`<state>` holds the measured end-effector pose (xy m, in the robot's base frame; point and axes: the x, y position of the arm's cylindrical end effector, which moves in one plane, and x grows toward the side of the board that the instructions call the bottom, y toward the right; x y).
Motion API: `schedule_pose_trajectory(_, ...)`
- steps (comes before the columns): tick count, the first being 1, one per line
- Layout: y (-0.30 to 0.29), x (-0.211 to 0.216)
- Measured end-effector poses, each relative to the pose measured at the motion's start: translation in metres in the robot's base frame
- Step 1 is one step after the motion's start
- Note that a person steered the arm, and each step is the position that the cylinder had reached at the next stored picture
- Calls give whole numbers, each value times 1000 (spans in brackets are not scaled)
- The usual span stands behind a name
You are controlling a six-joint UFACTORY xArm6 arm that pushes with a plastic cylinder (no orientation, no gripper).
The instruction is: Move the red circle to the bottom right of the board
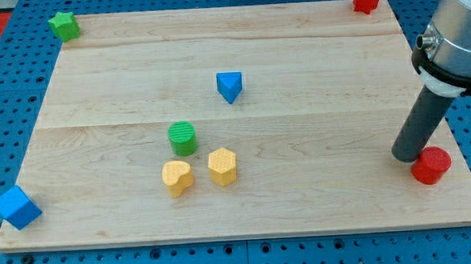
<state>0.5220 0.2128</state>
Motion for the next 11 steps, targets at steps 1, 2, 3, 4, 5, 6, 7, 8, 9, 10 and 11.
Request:
schedule_pose_trajectory(1, 7, 0)
schedule_pose_trajectory(2, 19, -2)
schedule_pose_trajectory(3, 19, -7)
schedule_pose_trajectory(4, 19, -16)
schedule_pose_trajectory(5, 33, -17)
schedule_pose_trajectory(6, 37, -14)
schedule_pose_trajectory(7, 38, -5)
schedule_pose_trajectory(8, 38, 10)
schedule_pose_trajectory(9, 38, 28)
schedule_pose_trajectory(10, 38, 41)
schedule_pose_trajectory(11, 26, 35)
